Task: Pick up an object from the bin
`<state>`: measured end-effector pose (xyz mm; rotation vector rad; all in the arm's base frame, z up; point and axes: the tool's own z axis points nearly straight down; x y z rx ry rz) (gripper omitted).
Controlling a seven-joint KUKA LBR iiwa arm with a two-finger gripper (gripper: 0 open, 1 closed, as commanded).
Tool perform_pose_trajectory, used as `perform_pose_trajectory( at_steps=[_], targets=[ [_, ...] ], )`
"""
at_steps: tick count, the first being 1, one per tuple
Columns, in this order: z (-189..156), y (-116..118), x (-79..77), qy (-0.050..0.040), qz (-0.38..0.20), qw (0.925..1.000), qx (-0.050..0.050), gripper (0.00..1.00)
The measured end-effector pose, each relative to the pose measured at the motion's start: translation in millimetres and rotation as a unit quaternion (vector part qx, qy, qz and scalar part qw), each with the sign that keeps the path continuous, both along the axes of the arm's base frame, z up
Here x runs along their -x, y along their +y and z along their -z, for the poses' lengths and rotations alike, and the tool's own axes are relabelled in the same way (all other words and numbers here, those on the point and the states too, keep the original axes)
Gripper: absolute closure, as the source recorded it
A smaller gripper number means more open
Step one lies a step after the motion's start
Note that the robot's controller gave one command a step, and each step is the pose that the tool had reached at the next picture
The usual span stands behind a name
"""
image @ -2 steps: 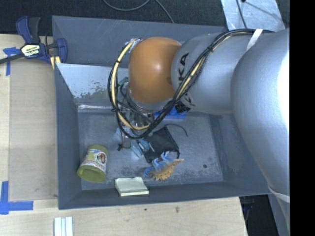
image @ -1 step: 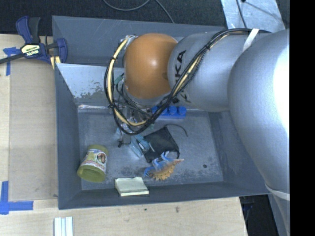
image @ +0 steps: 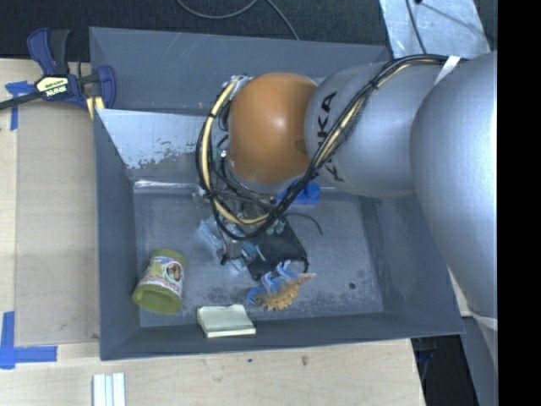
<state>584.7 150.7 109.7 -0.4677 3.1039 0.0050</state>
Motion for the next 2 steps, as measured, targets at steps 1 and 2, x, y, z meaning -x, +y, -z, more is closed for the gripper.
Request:
perform_pose_trajectory(
  at_steps=[1, 2],
  targets=[
    [5.6, -30.7, -1.9, 0.0008, 0.156, 0.9878, 0.001, 0.00],
    [8.2, -44.0, -4.5, 0.0015, 0.213, 0.9771, 0.001, 0.00]
  ],
)
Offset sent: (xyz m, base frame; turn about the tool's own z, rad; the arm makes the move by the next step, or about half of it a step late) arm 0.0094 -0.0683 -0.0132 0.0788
